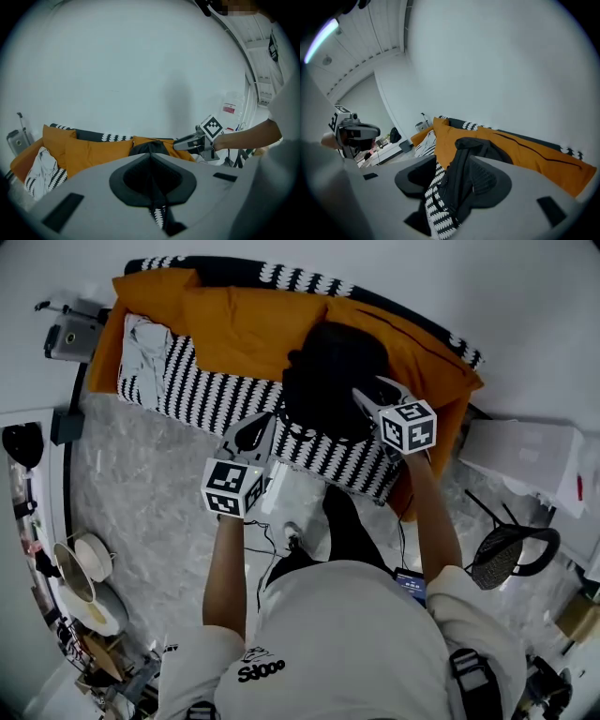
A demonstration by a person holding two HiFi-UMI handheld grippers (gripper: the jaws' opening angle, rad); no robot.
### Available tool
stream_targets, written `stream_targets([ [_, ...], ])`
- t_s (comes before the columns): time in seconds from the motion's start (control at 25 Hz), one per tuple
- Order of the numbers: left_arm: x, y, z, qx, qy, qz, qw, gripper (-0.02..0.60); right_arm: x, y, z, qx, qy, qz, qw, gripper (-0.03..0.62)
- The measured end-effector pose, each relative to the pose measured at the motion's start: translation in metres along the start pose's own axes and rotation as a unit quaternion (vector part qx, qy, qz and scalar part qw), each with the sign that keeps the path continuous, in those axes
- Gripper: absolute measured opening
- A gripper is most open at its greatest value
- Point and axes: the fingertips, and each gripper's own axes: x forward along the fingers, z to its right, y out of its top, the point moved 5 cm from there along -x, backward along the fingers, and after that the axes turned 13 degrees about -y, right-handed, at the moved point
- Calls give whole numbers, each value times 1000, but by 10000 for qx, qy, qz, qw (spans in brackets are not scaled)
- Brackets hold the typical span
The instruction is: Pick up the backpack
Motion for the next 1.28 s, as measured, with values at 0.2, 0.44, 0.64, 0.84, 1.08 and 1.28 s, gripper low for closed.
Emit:
stream_targets([
  [0.2, 27, -6, -10, -191, 45, -120, 9997, 21, 37, -11, 18, 166, 72, -177, 9997, 234],
  [0.44, 49, -18, -25, -374, 173, -151, 9990, 21, 78, -31, 40, 428, 140, -438, 9980, 245],
  [0.64, 59, -25, -35, -524, 281, -189, 9981, 21, 99, -42, 35, 429, 77, -560, 9975, 272],
  [0.84, 67, -36, -39, -655, 339, -283, 9969, 21, 115, -52, 31, 634, -65, -571, 9963, 281],
  [1.08, 73, -39, -45, -775, 361, -265, 9960, 21, 130, -54, 36, 840, 161, -470, 9952, 284],
  [1.28, 79, -48, -52, -855, 339, -307, 9953, 21, 140, -56, 31, 698, 808, -424, 9934, 284],
])
